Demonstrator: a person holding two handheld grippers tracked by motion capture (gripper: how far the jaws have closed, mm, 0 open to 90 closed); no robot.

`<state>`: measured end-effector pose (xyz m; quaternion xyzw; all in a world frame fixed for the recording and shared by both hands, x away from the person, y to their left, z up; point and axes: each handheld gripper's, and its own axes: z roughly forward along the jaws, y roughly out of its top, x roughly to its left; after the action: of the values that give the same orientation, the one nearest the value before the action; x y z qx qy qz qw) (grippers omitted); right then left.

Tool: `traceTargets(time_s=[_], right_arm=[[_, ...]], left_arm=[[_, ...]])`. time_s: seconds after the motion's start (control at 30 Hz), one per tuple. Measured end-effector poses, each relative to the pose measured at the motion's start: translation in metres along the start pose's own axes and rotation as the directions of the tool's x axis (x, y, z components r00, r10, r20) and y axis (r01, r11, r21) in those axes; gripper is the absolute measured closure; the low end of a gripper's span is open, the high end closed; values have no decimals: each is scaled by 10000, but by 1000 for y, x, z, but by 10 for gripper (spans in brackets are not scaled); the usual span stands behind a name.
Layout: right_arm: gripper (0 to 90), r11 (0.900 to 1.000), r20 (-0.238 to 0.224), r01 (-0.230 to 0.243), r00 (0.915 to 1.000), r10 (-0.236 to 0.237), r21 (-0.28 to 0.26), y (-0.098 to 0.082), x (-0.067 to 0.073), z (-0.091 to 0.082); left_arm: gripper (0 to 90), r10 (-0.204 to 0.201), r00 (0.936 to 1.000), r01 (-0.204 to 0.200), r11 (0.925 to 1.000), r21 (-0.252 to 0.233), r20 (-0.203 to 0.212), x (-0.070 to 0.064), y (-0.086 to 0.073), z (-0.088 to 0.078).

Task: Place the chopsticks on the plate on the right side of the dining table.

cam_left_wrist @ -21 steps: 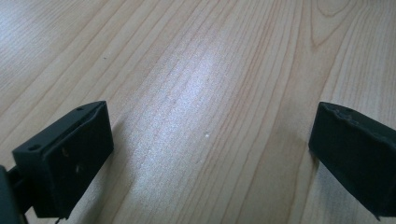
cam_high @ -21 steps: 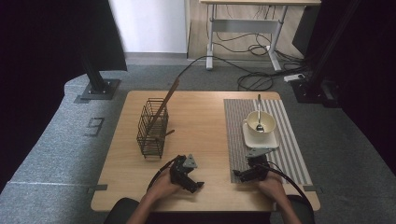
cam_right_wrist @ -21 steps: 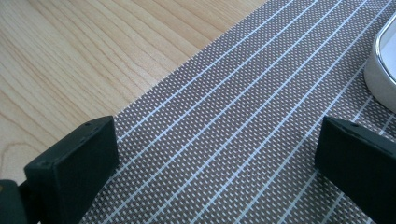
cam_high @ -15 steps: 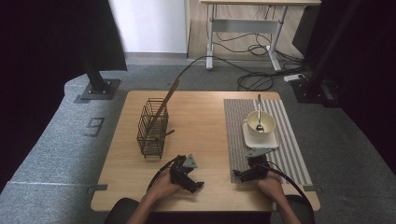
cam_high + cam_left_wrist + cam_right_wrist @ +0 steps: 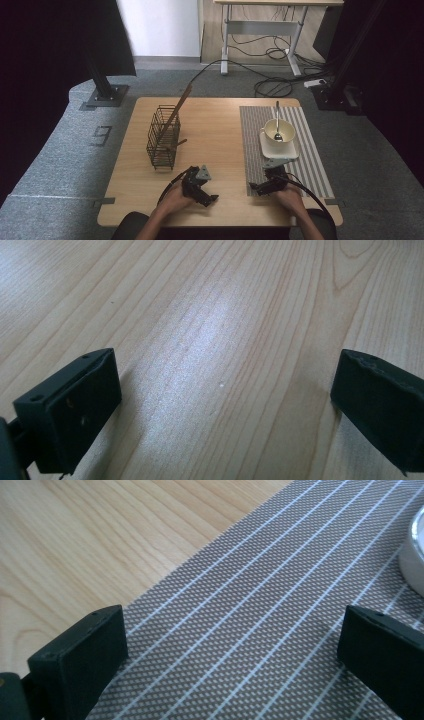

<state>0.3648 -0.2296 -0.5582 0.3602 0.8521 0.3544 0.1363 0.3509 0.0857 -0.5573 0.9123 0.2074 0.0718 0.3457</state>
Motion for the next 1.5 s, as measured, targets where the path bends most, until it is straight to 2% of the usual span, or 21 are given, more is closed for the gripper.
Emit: traceTargets(time_s=[0.1,0.4,0.47,0.7,1.03,1.3,1.5], right_arm=[[0,10000,-135,-35,9999,34,-52,1,1,-2],[0,9987,-151,502,9986,-502,3,11,6,-11],[5,9982,-317,606,9977,-606,8,17,9,-13],[6,9984,-509,562,9971,-564,-41,27,11,-16],[5,9966,-813,801,9934,-812,-174,43,18,-21],[7,9939,-756,1052,9913,-1074,-324,57,22,-24],[14,9948,-977,945,9904,-978,-376,67,25,-25]], left_arm=[[0,-1,10000,1,10000,-2,1,0,0,0],[0,-2,10000,2,10000,-3,-1,0,0,0],[0,-2,10000,2,10000,-1,-1,0,0,0],[0,1,10000,-1,10000,0,-1,0,0,0],[0,-9,10000,9,10000,-21,-2,0,0,0],[0,-25,10000,25,10000,-46,-18,0,0,0],[0,-41,10000,41,10000,-46,-10,0,0,0]])
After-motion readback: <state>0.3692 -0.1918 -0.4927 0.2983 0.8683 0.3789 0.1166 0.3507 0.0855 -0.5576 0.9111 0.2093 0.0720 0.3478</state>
